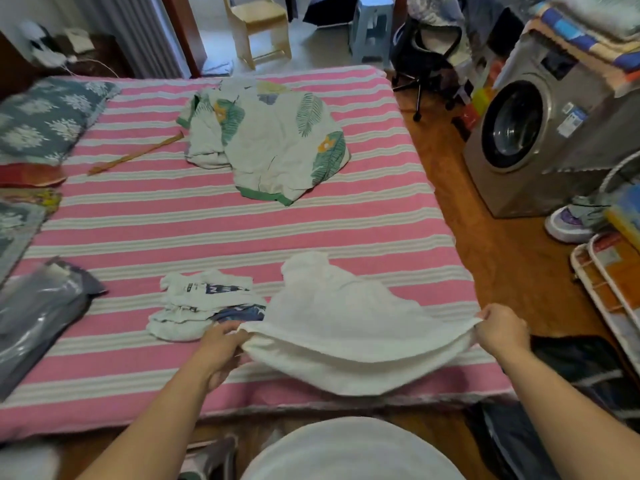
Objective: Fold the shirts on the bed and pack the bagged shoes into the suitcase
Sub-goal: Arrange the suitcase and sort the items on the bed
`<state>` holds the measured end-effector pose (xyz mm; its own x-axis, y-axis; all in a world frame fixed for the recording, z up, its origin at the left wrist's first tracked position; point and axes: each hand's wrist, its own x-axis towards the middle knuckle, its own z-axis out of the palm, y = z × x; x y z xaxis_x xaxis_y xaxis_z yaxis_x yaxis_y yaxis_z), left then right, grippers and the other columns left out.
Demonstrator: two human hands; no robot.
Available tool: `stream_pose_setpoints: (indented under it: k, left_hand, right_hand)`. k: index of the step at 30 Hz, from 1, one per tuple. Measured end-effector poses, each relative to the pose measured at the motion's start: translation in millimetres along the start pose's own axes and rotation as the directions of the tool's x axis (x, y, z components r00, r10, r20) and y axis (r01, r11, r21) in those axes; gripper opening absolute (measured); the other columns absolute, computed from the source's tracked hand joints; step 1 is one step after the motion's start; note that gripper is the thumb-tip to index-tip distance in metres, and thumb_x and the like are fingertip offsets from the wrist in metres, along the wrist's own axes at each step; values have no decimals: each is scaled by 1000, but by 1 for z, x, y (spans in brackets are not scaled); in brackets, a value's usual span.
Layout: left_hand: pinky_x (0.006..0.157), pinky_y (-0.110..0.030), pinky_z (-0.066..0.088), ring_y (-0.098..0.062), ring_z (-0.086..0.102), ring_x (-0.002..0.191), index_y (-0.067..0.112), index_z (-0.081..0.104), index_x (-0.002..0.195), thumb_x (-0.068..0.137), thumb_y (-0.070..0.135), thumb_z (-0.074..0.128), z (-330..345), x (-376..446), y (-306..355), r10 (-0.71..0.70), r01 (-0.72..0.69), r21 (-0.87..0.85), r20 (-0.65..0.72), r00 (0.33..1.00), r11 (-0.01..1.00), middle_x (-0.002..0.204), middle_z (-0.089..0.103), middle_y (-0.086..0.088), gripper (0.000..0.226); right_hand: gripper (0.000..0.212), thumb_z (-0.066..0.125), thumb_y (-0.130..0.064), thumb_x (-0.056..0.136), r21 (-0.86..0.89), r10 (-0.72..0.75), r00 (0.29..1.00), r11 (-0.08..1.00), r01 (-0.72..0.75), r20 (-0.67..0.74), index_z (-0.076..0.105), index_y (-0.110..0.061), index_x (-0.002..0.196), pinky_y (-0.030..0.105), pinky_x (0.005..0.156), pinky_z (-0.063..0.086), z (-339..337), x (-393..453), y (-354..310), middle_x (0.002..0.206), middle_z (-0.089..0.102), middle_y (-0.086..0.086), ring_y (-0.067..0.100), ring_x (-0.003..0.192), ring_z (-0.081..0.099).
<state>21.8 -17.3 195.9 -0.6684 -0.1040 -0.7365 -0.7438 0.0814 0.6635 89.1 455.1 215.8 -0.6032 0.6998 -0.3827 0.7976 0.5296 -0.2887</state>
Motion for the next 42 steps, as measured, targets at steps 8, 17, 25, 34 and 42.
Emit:
stream_pose_setpoints:
  k: [8, 17, 25, 34, 42]
  left_hand:
    - [101, -53, 51, -38, 66, 115, 2, 65, 126, 102, 23, 53, -8, -9, 33, -104, 205, -372, 275, 956, 905, 122, 70, -21, 34]
    - [61, -41, 47, -32, 58, 76, 26, 48, 96, 86, 8, 56, -30, -7, 57, 687, -426, 890, 210, 695, 159, 92, 56, -1, 22]
    - [66, -57, 62, -35, 71, 64, 22, 57, 106, 87, 24, 35, -62, 34, 41, 201, -140, 150, -563, 802, 979, 98, 69, -15, 30]
    - [71, -53, 62, -31, 67, 80, 11, 59, 112, 89, 0, 47, -49, 57, -15, -72, -121, -281, -591, 803, 952, 102, 69, -16, 29]
    - [76, -36, 50, -29, 61, 81, 6, 62, 85, 88, -11, 48, -39, 49, -62, 130, -72, 269, -207, 970, 960, 81, 65, -13, 22]
  right_hand:
    - [19, 46, 0, 98, 715, 239, 924, 585, -382, 298, 58, -11, 87, 25, 42, 54, 17, 6, -23, 79, 60, 11, 18, 55, 58]
    - [30, 44, 6, 92, 814, 416, 893, 451, -366, 172, 62, -7, 112, 34, 48, 57, -14, 24, -43, 98, 64, 17, 30, 74, 64]
    - [43, 37, 13, 92, 752, 412, 909, 581, -311, 58, 52, 2, 131, 42, 50, 59, -15, 27, -51, 110, 61, 24, 33, 58, 61]
    - [12, 56, -9, 89, -270, 25, 999, 963, -15, 33, 59, -12, 100, 36, 69, 45, 22, -12, 10, 104, 65, 18, 37, 91, 62]
    - [18, 50, -12, 95, -203, 438, 793, 899, -388, 423, 63, 1, 94, 40, 61, 58, 82, -59, 96, 77, 73, 23, 31, 60, 69]
